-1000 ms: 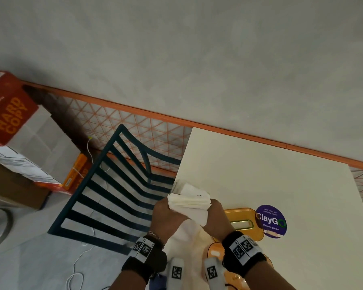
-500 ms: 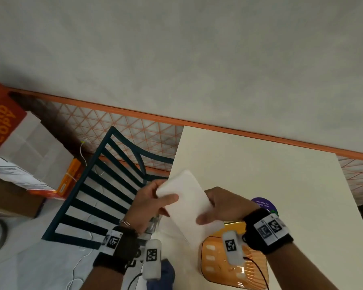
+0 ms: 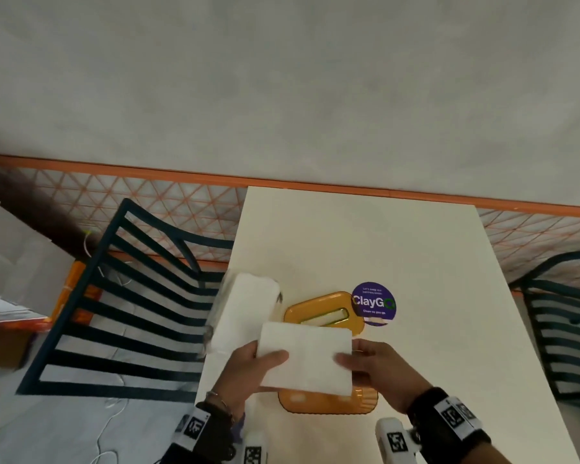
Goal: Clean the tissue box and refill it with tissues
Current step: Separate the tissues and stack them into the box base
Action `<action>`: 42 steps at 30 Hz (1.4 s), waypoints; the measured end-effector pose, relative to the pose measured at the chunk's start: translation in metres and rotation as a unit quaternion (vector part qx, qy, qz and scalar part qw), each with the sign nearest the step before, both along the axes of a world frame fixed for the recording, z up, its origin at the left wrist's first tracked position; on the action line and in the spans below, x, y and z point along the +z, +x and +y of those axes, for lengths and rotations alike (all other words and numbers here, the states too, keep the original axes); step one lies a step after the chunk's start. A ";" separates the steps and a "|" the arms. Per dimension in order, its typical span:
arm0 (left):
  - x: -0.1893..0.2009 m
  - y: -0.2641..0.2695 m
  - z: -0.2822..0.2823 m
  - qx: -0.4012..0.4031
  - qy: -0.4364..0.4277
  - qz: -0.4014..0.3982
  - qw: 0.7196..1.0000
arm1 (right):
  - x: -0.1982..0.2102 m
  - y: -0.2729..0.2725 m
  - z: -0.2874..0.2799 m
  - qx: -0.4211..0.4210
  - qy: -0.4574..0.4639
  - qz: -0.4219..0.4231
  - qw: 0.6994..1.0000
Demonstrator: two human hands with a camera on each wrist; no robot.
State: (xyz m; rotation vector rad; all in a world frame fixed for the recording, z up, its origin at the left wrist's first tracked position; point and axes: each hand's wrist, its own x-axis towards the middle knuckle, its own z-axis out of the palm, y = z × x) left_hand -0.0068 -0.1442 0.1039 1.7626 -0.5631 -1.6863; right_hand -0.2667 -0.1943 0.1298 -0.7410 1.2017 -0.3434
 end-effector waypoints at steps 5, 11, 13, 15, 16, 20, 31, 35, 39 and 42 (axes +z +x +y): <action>-0.011 -0.029 0.011 -0.097 0.005 -0.183 0.978 | -0.021 -0.016 0.006 0.055 -0.076 0.155 0.983; -0.011 -0.051 0.013 -0.150 -0.005 -0.322 0.935 | -0.031 -0.017 -0.003 0.173 -0.164 0.342 0.909; -0.010 -0.055 0.012 -0.169 -0.004 -0.338 0.926 | -0.035 -0.018 -0.001 0.195 -0.160 0.355 0.900; -0.010 -0.056 0.011 -0.190 0.000 -0.343 0.920 | -0.036 -0.019 0.000 0.204 -0.157 0.358 0.897; -0.009 -0.056 0.011 -0.200 0.003 -0.348 0.916 | -0.036 -0.020 0.000 0.210 -0.158 0.365 0.893; -0.010 -0.062 0.003 -0.238 0.018 -0.366 0.900 | -0.036 -0.014 -0.004 0.242 -0.171 0.414 0.861; -0.029 -0.091 -0.008 -0.343 0.024 -0.467 0.815 | -0.042 0.018 0.003 0.331 -0.224 0.490 0.774; -0.040 -0.094 -0.001 -0.418 -0.009 -0.491 0.765 | -0.043 0.025 0.006 0.354 -0.219 0.503 0.758; -0.042 -0.098 -0.001 -0.416 -0.022 -0.524 0.743 | -0.042 0.026 0.005 0.361 -0.223 0.510 0.748; -0.028 -0.097 0.000 -0.362 -0.061 -0.528 0.766 | -0.039 0.022 0.009 0.348 -0.261 0.517 0.737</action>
